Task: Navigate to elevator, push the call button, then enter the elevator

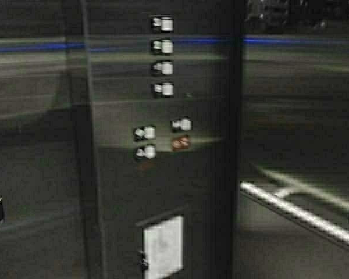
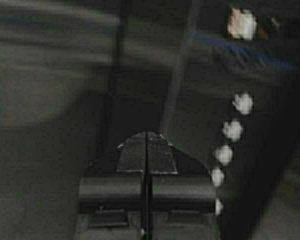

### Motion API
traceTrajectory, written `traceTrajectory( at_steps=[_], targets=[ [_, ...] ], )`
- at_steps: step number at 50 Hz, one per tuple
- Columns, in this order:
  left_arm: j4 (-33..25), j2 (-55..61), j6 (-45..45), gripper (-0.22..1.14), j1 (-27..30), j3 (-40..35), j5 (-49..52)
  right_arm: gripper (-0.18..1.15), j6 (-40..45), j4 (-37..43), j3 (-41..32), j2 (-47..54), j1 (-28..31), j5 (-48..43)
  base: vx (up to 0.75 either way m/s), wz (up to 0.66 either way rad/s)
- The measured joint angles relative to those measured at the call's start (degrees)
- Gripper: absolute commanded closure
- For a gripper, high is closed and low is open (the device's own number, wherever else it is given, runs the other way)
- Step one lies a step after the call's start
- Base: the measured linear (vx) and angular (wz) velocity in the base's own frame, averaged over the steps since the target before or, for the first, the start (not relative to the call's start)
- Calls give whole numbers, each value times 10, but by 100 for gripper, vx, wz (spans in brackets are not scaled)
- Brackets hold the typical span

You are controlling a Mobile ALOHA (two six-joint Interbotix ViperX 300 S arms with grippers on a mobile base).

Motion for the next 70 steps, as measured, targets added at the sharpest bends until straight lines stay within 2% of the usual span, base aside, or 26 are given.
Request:
traceTrajectory(
  at_steps=[13,30,46,60,70],
  targets=[
    [-1,-23,1,89,-1,0,21,91,-21,-9,2,91,3,-100,15,13],
    [-1,-24,9,89,0,4,25,91,-45,-7,-69,272,1,-223,10,5],
    [-1,-24,10,89,-1,8,26,91,-52,-7,-127,315,2,-244,5,1],
    [-1,-24,10,89,-1,9,26,91,-52,-8,-181,335,36,-243,1,0],
    [-1,-24,10,89,0,9,26,91,-52,-8,-193,349,40,-244,-1,0]
  ],
)
